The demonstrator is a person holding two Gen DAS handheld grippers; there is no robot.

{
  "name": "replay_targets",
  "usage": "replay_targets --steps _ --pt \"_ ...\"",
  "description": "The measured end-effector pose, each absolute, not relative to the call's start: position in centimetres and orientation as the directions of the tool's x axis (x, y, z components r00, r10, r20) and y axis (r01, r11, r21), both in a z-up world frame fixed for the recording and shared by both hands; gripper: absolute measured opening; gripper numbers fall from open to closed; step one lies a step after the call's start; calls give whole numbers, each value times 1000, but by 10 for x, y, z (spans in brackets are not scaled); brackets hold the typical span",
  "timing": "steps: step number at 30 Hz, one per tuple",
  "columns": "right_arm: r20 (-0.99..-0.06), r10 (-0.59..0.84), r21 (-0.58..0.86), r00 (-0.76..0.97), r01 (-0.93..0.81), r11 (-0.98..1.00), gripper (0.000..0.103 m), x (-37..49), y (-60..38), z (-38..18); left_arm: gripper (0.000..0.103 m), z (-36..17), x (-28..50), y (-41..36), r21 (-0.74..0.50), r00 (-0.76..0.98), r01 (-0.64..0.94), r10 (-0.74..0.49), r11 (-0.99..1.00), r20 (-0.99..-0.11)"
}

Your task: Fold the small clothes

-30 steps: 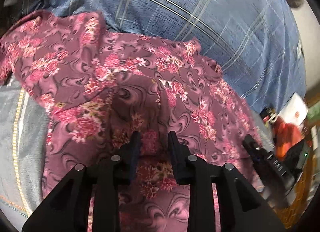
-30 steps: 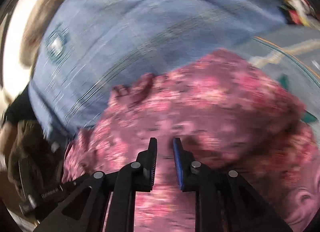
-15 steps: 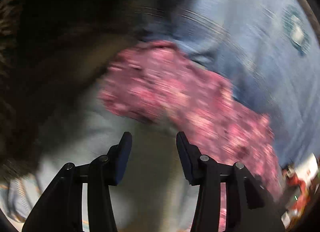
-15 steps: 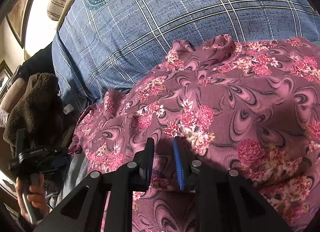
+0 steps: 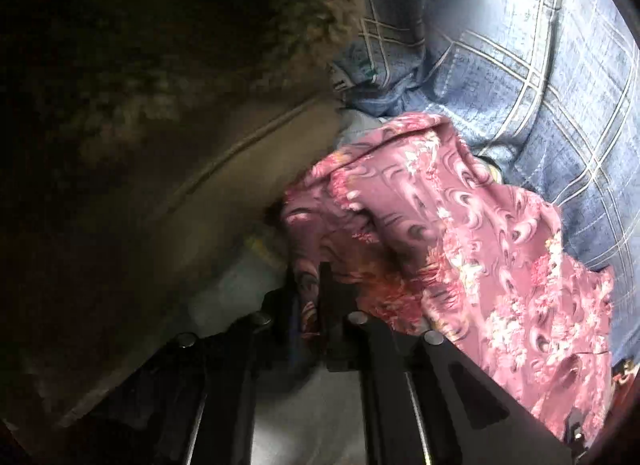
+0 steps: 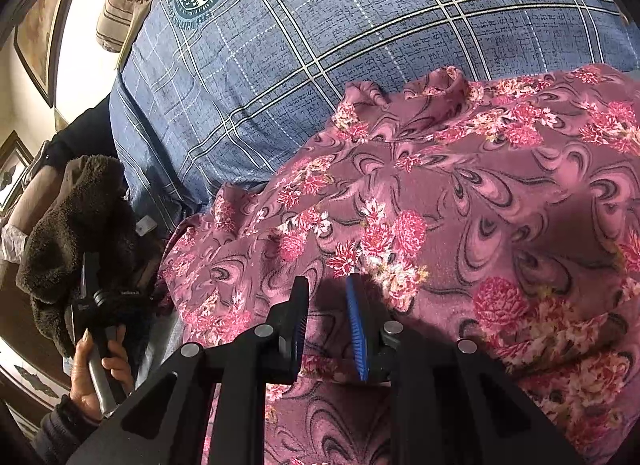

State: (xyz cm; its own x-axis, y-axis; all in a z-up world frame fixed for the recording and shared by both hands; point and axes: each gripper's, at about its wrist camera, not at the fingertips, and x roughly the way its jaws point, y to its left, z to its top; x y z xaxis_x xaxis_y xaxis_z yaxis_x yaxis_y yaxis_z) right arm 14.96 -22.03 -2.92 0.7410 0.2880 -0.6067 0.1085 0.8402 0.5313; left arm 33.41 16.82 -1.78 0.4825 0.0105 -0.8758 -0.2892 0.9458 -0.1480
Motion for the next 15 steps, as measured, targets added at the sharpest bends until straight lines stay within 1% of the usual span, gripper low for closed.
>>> replay_targets --steps 3,7,13,15 --pt "-602 292 538 743 108 836 20 149 -221 -30 5 2 329 163 -136 522 -281 32 950 -852" --pt "-598 295 544 745 107 832 20 149 -221 -30 5 41 315 148 -110 597 -235 54 966 -800" --pt "-591 300 554 749 107 825 20 148 -222 -30 5 99 296 121 -132 674 -147 2 980 -739" --pt "-588 303 559 750 107 822 20 148 -223 -30 5 110 290 109 -137 684 -113 -23 984 -729"
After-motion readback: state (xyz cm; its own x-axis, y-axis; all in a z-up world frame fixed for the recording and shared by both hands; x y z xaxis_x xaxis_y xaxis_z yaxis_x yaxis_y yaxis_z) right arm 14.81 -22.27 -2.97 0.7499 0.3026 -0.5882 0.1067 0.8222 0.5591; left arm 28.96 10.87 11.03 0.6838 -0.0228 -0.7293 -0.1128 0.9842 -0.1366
